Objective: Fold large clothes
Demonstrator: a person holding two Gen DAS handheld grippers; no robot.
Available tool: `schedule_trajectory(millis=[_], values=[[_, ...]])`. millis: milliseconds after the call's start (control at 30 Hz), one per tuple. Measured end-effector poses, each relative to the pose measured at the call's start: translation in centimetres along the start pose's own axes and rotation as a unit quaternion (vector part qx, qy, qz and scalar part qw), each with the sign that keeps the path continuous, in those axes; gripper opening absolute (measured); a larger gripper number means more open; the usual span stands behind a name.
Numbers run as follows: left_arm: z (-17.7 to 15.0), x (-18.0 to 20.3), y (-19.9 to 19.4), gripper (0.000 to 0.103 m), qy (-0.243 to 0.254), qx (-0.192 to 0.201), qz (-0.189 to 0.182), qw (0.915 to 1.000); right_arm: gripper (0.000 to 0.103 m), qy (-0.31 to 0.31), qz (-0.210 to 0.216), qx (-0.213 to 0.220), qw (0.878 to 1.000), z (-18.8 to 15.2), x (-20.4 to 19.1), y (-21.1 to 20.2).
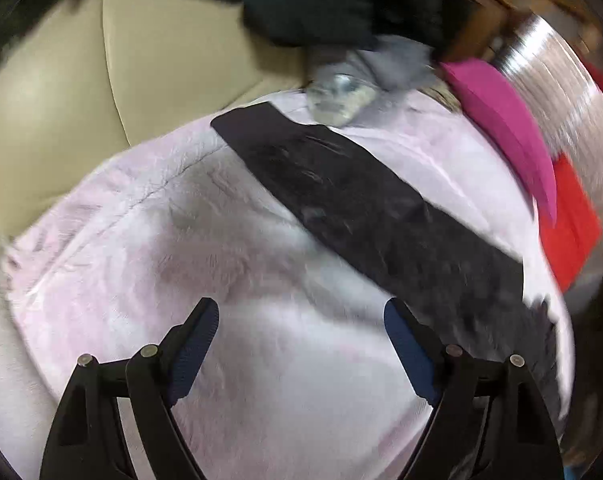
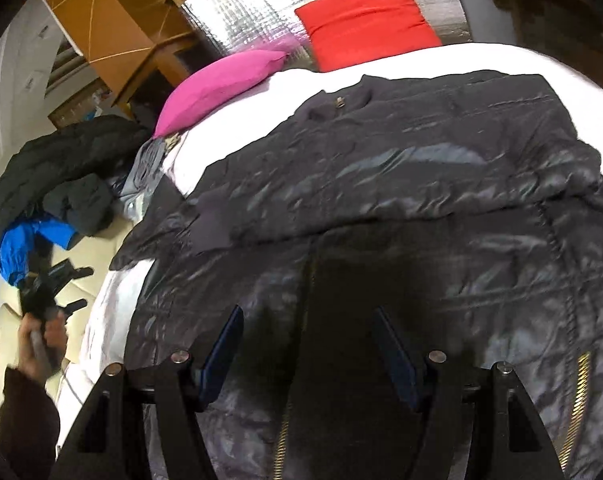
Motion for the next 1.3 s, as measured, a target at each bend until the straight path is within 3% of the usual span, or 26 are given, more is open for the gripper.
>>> schedule_trajectory(millis=[200, 367, 533, 567, 667, 800, 933, 1067, 1133, 1300], values=[[3.1, 1.3, 4.5, 0.064, -0.054, -0.032, -0.028, 0.9977, 0.071, -0.010, -0.016, -0.004, 1.000, -0.6, 0.5, 1.5], [3.9, 2.6, 8.6, 0.063, -0.075, -0.069, -0.008, 0.9947, 0.071, -0.023, -0.017, 0.002, 1.000, -0.7, 0.9, 1.9], [5.0, 3.9, 9.1, 0.061, -0.083, -0.038, -0.010, 0.9958, 0.073, -0.038, -0.013, 0.009, 0.999, -0.9, 1.0, 2.2], [5.2, 4.2, 9.1, 0.044, -0.077, -0.029, -0.003, 0.9966, 0.074, -0.043, -0.012, 0.012, 0.999, -1.0, 1.0, 2.3], [5.6, 5.0, 9.1, 0.013, -0.056, -0.013, 0.021, 0.9981, 0.074, -0.050, -0.010, 0.021, 0.998, -1.2, 1.1, 2.4], [5.9, 6.5, 6.3, 0.007, -0.026, 0.047, 0.036, 0.9979, 0.074, -0.033, 0.012, 0.032, 0.999, -1.0, 1.7, 2.1], [5.3, 9.9, 1.2, 0.006, 0.046, 0.108, 0.033, 0.9926, 0.074, 0.006, 0.047, 0.042, 0.998, -0.6, 2.6, 1.2], [3.2, 14.9, -5.8, 0.004, 0.132, 0.162, 0.001, 0.9780, 0.074, 0.074, 0.093, 0.063, 0.991, 0.0, 4.0, -0.8], [1.1, 18.2, -9.2, 0.004, 0.179, 0.185, -0.023, 0.9659, 0.074, 0.099, 0.103, 0.088, 0.986, 0.3, 5.1, -2.7], [-7.5, 27.0, -16.8, 0.004, 0.303, 0.236, -0.084, 0.9197, 0.074, 0.125, 0.103, 0.138, 0.977, 0.7, 7.3, -7.7]])
Point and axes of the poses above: each gripper's, at about its wrist camera, not at the fingertips, and y roughly the way its jaws point, x to its right, z to its top, the point moved 2 cm from there along y, roughly the way its jaws point, and after that the axes turned 14 degrees about z, right-handed, at the moved point
